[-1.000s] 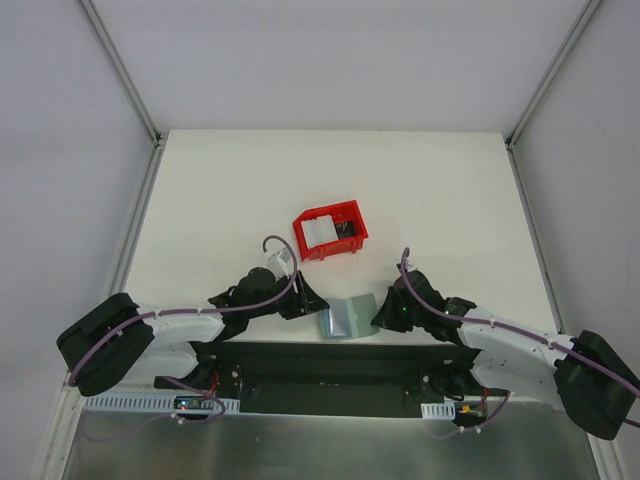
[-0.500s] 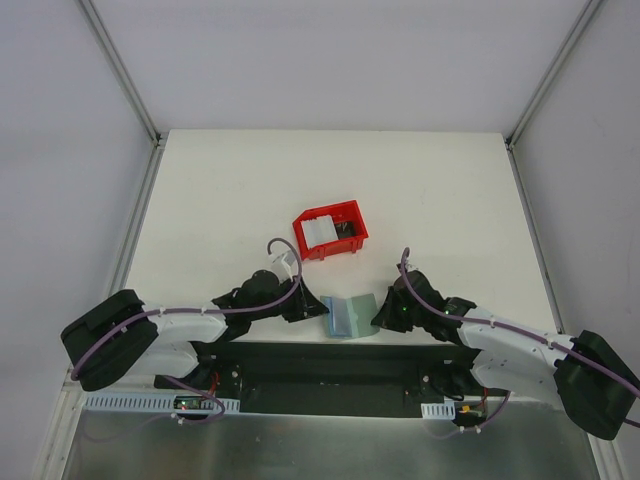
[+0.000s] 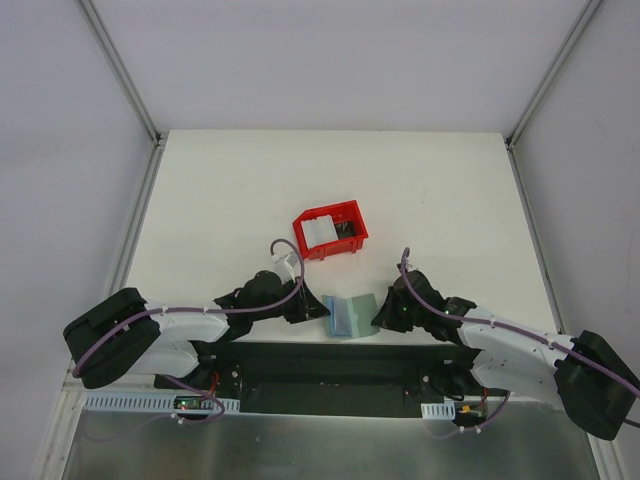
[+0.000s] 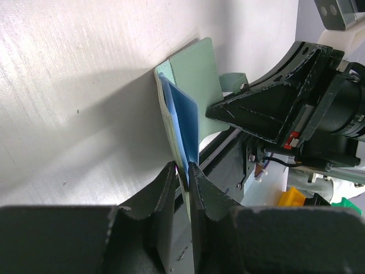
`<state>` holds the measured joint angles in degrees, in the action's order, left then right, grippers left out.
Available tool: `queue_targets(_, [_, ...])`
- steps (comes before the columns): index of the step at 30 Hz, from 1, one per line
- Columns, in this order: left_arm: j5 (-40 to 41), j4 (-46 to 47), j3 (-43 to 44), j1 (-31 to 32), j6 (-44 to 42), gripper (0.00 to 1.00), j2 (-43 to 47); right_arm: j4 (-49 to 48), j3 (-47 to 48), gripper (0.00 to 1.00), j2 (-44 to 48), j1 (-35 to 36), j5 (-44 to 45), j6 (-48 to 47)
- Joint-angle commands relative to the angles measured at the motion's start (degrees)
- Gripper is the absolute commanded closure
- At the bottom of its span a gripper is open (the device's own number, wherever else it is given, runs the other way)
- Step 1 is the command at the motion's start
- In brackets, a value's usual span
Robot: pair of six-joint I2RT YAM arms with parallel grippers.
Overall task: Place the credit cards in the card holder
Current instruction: Open the card holder at the center of the board.
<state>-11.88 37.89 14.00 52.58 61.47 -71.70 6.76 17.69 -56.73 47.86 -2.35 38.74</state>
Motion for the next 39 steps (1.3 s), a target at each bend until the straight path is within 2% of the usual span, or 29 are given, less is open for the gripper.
queue_targets(1, [0.72, 1.75, 0.94, 0.68, -0.83, 0.87, 1.56, 2.02, 1.73, 0.99, 0.13, -0.22, 1.47, -0.42])
queue_targets(13, [1.59, -0.62, 0.85, 1.21, -1.0, 0.82, 3.32, 2.11, 2.17, 1.0, -0.05, -0.22, 1.12, -0.68])
queue_targets(15, [1.77, -1.41, 0.85, 1.3, -1.09, 0.87, 3.41, 2.11, 2.26, 1.0, -0.05, -0.22, 1.12, -0.6])
queue_targets(18, [1.68, -2.2, 1.38, 1.21, -1.27, 0.99, 3.15, 2.11, 2.35, 1.0, -0.22, -0.22, 1.12, -0.6])
queue_targets(25, [2.38, -5.01, 2.52, 1.3, -1.71, 1.0, 3.41, 1.85, 3.13, 0.98, -0.4, -0.22, 0.59, -1.12])
queue_targets(28, [5.71, -14.28, 5.58, 1.39, -3.54, 1.0, 7.09, 1.06, 4.62, 0.92, -0.75, -0.22, -0.11, -2.53])
queue_targets(31, [13.0, -29.67, 11.21, 1.3, -8.1, 1.0, 11.4, 0.97, 8.22, 0.75, -3.2, -0.31, -1.07, -4.81])
queue_targets(33, [14.95, -36.54, 14.29, 0.69, -10.92, 1.0, 13.25, 1.49, 11.21, 0.63, -5.66, -0.22, -1.69, -6.48])
queue_targets(36, [14.34, -40.87, 16.84, -0.46, -12.86, 1.0, 13.61, 8.85, 17.53, 0.49, -6.82, -0.31, 1.98, -10.87])
queue_targets(39, [13.46, -41.84, 17.47, -0.63, -13.13, 1.0, 12.29, 12.57, 22.37, 0.45, -5.24, -0.22, 6.92, -14.04])
